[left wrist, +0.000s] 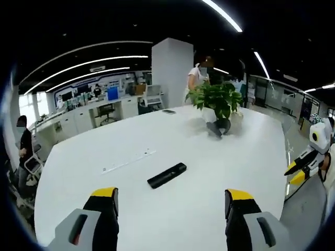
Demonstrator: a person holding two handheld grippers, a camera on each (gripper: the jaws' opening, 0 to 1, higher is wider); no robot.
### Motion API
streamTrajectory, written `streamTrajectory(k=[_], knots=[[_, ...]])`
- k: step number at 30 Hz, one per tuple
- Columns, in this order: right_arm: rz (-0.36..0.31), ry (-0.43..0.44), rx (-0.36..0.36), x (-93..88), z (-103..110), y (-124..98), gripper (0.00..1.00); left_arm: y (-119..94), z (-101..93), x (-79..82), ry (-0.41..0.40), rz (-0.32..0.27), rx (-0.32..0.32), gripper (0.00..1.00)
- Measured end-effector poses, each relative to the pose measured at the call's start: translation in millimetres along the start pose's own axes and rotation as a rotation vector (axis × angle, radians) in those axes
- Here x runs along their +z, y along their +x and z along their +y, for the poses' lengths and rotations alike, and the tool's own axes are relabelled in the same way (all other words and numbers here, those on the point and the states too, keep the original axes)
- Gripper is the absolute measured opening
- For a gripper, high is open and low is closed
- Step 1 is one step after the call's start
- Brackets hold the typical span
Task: Press the specified remote control buttons in sequence, fully releasing each button before pressing the next.
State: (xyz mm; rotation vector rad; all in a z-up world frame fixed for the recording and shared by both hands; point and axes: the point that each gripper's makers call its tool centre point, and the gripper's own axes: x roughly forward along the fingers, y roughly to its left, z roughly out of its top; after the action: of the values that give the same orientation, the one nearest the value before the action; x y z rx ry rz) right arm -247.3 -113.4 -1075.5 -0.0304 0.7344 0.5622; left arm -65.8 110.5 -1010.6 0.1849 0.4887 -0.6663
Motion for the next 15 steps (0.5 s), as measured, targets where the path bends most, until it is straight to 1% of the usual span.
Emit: streamTrajectory(k=[4,8,15], knots=[[0.027,0.012,-0.003,-4.7,-7.8,1.8,0.08,18.9,8.0,7.5,-0.002,0.014,-0.029,0.85],[0.051,0.025,-0.005,-6.7,-13.7,2.7,0.01,38.1,14.8,9.7,0.017,0.034,-0.039,0.84],[0.097,0.054,0.008,-16.6,-17.2,8.6,0.0,76.6,16.2,3.0,0.06,0.094,-0.091,0.81]])
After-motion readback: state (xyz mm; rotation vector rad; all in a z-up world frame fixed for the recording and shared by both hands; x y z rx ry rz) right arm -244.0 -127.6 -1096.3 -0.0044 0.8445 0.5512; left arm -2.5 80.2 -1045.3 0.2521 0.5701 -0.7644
